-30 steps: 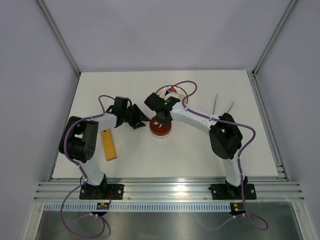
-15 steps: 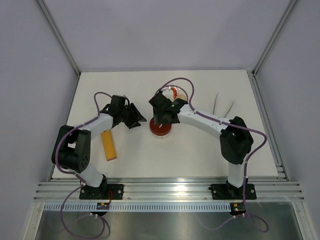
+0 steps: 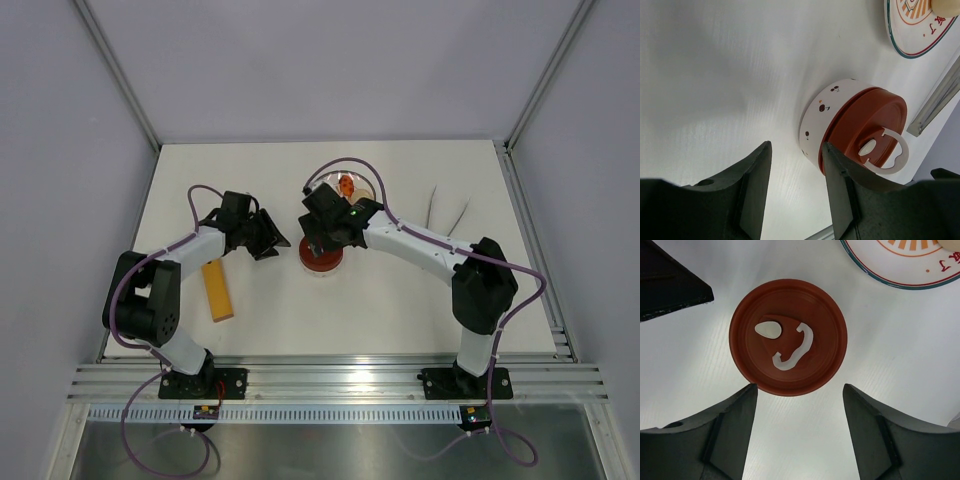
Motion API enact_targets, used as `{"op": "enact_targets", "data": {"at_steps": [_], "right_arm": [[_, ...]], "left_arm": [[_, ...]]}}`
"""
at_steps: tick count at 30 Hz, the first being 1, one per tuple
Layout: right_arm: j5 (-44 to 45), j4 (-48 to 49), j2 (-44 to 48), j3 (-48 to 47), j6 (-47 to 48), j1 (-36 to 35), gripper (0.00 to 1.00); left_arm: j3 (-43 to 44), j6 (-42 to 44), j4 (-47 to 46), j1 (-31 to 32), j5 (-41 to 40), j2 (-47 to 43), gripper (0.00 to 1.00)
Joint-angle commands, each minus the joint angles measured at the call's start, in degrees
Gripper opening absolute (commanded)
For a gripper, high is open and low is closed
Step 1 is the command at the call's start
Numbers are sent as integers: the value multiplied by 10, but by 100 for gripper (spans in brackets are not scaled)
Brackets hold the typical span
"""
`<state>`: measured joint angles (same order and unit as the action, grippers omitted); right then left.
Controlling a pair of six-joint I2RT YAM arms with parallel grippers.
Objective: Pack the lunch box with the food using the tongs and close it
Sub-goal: Screw the box lid onto the packing box.
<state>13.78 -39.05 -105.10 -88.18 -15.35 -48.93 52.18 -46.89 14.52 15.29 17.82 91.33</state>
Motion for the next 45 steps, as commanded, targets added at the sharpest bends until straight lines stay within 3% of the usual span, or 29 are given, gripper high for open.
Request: {"op": "enact_targets", "data": {"at_steps": [1,6,17,22,37,41,45], "right_arm": [[-14,-8,6,1,29,5,77],[-39,13,0,-2,-6,4,69],[-28,8,-105,-92,-29,6,76],[-19,-12,-163,-100,-47,7,73],[36,-36,-64,-127,-13,7,70],[17,-31,-85,-101,-24,7,69],[-56,-14,-106,-60,-28,5,67]], "left_arm": [[16,9,-5,3,-14,-17,48],[24,6,-5,2,-10,-3,48],[28,12,5,2,-13,-7,48],[24,15,2,2,-10,-5,48],[20,11,-5,3,-9,-4,48],[17,15,-1,3,-11,-8,48],[15,14,-1,2,-12,-7,48]]}}
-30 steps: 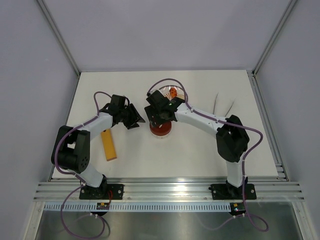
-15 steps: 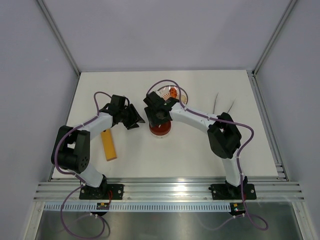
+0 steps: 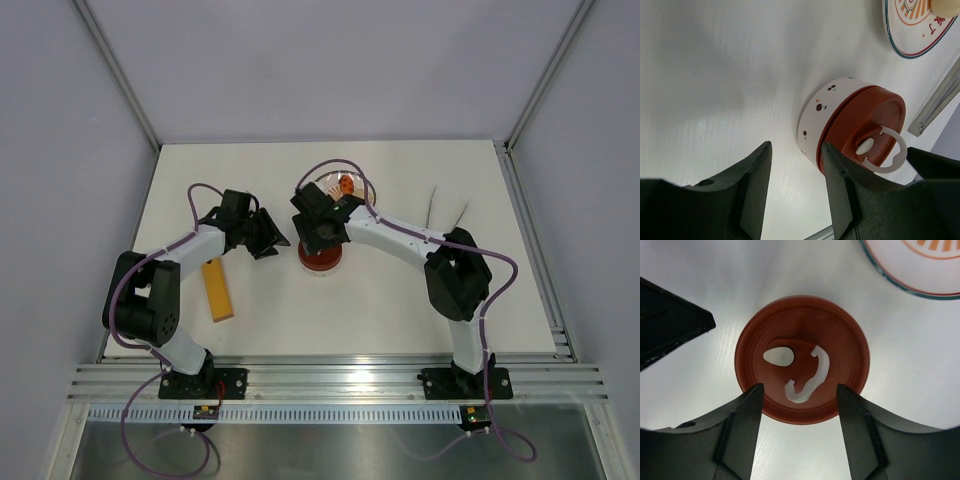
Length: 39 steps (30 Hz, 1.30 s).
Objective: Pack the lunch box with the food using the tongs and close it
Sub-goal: Screw the box lid onto the packing box.
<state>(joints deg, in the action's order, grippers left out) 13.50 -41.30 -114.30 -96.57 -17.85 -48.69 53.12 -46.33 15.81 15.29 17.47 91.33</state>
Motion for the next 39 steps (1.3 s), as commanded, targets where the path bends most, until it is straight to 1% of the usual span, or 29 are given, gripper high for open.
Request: {"op": "enact_targets", "data": {"at_steps": [1,4,7,11,14,17,20,26,30,34,39], "right_arm": [[-58,8,-19,28,-3,0,66],[-56,-8,-34,34,11,-4,65],[-36,-16,-14,36,21,-5,65],[-9,-37,19,-5,39,-4,65],[6,-43,27,-35,42,-4,65],[20,-43,20,-59,40,-4,66],[15,-41,3,-67,35,-4,66],[-16,-9,-31,-22,19,-1,66],[-39,-13,-61,-8,15,0,65],[-49,-5,-34,4,16,0,64],[-37,-13,10,-13,18,0,66]], "left_arm": [[5,8,-16,2,-9,-6,48],[2,7,-18,3,-7,-4,47],[-1,6,-19,3,-7,-6,47],[-2,5,-18,3,-8,-9,47],[-1,5,-18,2,-8,-12,47],[0,6,-15,2,-10,-15,47],[1,8,-11,2,-10,-19,47],[-1,9,-10,2,-11,-21,47],[-3,9,-11,2,-10,-21,47],[-5,10,-10,3,-10,-23,47],[0,10,-8,3,-10,-26,47]]}}
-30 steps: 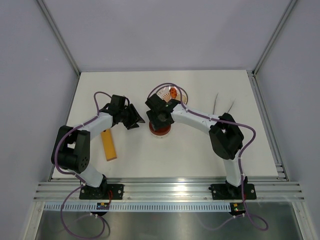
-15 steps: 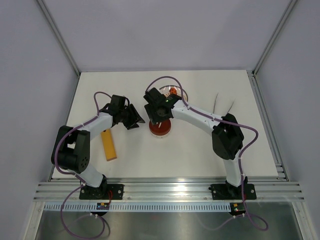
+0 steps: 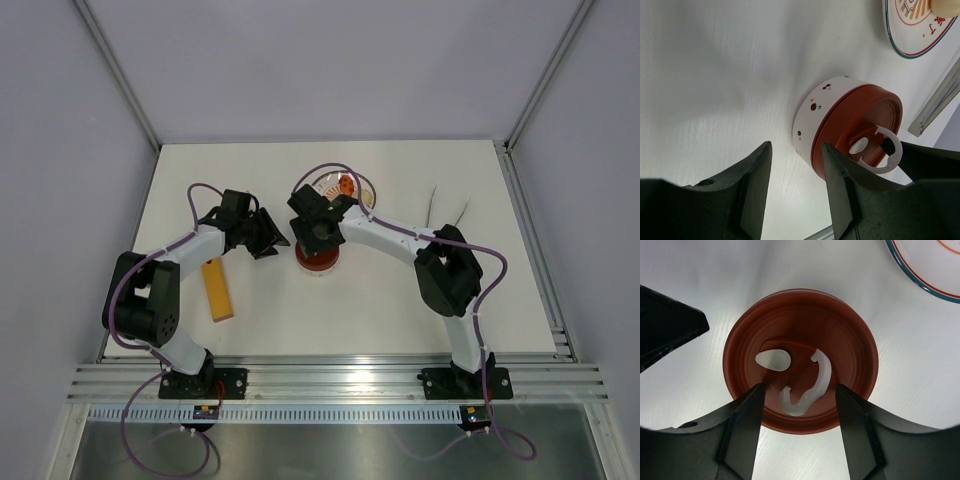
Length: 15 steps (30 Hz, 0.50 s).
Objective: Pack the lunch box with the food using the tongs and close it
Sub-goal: Screw the box lid onto the packing box.
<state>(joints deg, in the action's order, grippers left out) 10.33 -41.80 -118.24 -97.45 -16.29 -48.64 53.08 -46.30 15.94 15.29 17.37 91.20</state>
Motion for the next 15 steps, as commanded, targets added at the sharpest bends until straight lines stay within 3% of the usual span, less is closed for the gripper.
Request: {"op": "enact_targets", "data": {"at_steps": [1,6,12,15], "right_arm": [[-1,-9,66,-10,1,0,67],[52,-2,128,1,-8,0,79],[183,23,241,112,-60,8,99],[216,8,288,176,-93,19,99]], "left_arm": [[2,10,-7,2,-9,-29,47],[18,23,17,2,-24,-53,48],[34,62,85,2,-73,-124,49],[35,76,107,-1,-69,-162,66]]}}
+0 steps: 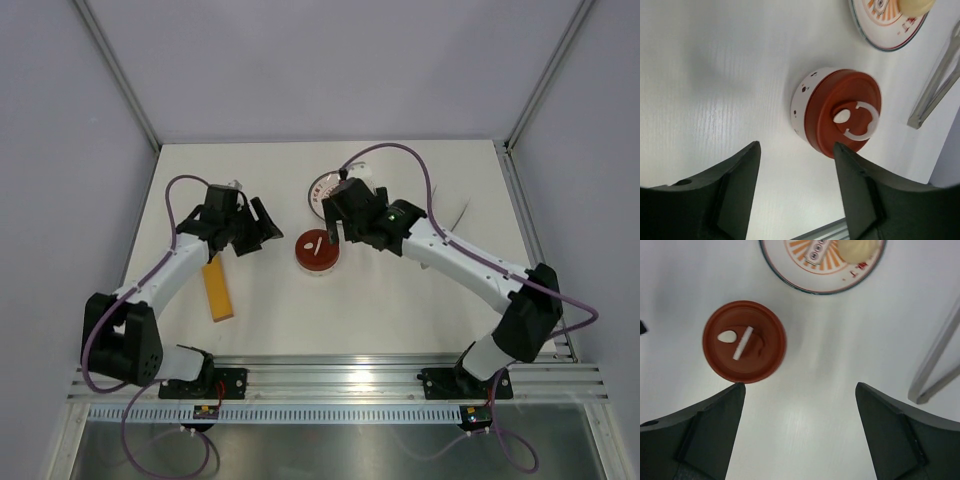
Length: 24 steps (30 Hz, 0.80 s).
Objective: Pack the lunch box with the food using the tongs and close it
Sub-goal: Screw the box lid onto the packing box.
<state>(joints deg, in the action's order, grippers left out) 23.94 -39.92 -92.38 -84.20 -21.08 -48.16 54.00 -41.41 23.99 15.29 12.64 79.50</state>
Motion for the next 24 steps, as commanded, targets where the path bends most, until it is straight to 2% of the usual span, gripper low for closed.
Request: {"op": "enact_targets", "data": {"at_steps": [1,4,5,7,13,17,24], "right_arm": [[87,-23,46,67,-67,20,99],[127,-77,75,114,-132,21,99],[137,-96,83,127,-149,21,99],[133,-109,113,173,-192,21,99],[69,-62,230,295,-242,21,99],[87,-84,267,322,-267,21,99],[115,-118,271,332,-288,21,99]], "left_arm": [[25,32,41,-1,-21,-56,78],[10,49,62,0,-32,-104,96],[7,55,68,-1,-38,-117,99],[1,68,87,0,-56,-158,99],[0,120,152,0,-124,-245,99],[8,128,182,1,-159,-275,99],[0,124,189,0,-156,-292,99]]}}
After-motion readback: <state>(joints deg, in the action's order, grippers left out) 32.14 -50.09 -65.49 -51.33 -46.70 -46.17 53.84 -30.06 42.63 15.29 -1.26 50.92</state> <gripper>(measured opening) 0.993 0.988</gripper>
